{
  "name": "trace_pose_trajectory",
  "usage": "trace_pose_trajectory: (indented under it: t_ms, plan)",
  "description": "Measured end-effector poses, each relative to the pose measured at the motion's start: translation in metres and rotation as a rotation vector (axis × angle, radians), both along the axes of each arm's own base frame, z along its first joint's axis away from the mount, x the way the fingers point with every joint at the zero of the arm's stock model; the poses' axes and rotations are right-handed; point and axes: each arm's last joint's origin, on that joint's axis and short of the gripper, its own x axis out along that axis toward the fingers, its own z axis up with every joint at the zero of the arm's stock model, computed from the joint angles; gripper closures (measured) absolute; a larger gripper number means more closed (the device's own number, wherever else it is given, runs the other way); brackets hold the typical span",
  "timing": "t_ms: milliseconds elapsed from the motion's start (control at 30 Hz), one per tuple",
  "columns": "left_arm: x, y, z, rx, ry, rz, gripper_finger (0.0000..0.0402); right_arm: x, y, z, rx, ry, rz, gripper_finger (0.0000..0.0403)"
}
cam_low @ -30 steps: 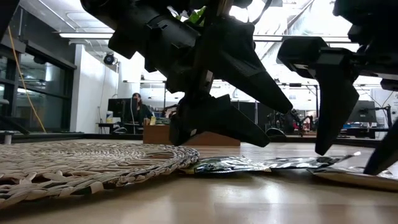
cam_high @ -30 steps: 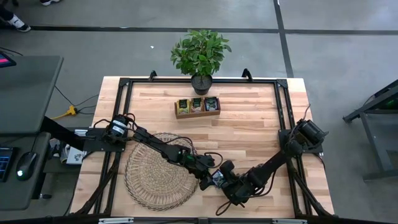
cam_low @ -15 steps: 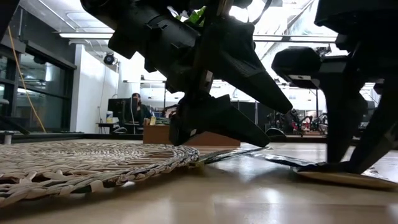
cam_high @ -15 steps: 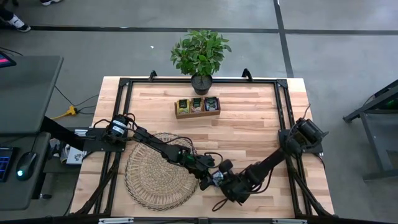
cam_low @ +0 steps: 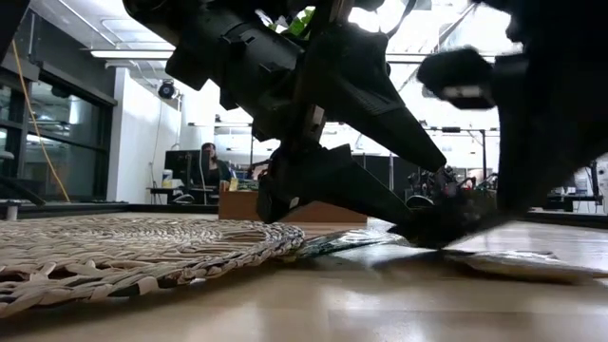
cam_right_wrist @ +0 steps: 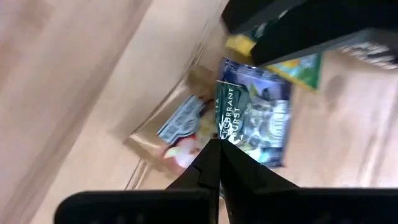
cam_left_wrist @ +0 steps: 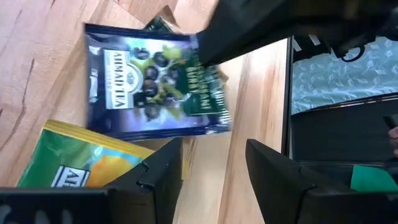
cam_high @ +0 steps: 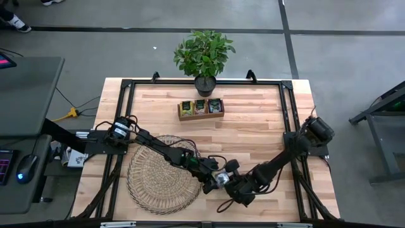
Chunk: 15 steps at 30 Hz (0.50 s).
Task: Pick & Place Tea
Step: Put the blue tea bag into the right section of the wooden organizer
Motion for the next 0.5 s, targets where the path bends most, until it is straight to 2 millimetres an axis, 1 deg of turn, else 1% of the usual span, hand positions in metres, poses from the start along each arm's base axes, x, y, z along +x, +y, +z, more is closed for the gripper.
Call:
trace_pose_trajectory:
  t_ms: [267,367,500]
  plan:
    - [0.001,0.0,0.001,-0.001,-0.008,0.001,0.0227,-0.013,-0.008,0.037,-0.008,-0.051,-0.01,0.0402]
    - [0.001,0.001,0.001,0.019,-0.017,0.011,0.0227,-0.018,-0.012,0.042,-0.031,-0.033,-0.012,0.0402]
    - [0.001,0.001,0.0,0.071,-0.044,0.008,0.0227,-0.021,-0.013,0.043,-0.047,0.0,0.028,0.0402]
